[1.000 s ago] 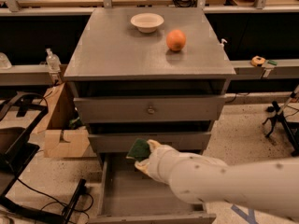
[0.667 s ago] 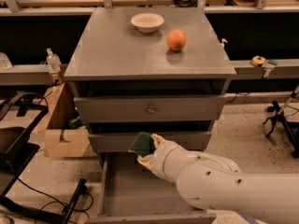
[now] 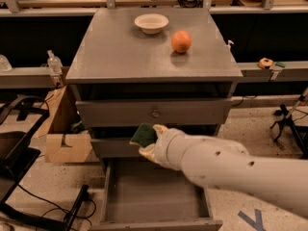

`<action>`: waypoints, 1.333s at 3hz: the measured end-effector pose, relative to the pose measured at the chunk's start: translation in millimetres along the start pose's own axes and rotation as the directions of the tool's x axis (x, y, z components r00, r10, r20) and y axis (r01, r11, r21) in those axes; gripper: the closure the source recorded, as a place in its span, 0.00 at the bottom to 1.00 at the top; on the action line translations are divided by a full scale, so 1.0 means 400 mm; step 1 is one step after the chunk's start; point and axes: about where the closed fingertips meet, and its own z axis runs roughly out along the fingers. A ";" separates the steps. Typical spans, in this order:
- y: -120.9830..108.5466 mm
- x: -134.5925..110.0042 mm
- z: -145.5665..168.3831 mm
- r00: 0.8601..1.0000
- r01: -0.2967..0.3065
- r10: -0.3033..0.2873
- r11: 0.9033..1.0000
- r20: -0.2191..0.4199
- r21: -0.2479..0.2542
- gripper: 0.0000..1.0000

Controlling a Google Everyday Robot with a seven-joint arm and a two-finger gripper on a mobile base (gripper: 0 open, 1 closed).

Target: Pick sponge from bottom drawer and place on counter

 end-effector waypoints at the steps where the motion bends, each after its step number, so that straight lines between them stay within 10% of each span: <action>1: -0.141 -0.027 -0.036 1.000 0.009 -0.009 1.000 -0.025 0.012 1.00; 4: -0.358 -0.313 0.060 0.992 0.008 -0.024 0.992 -0.127 -0.126 1.00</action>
Offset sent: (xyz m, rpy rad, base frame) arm 0.1787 0.0287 0.2655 -0.0032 0.0452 0.0513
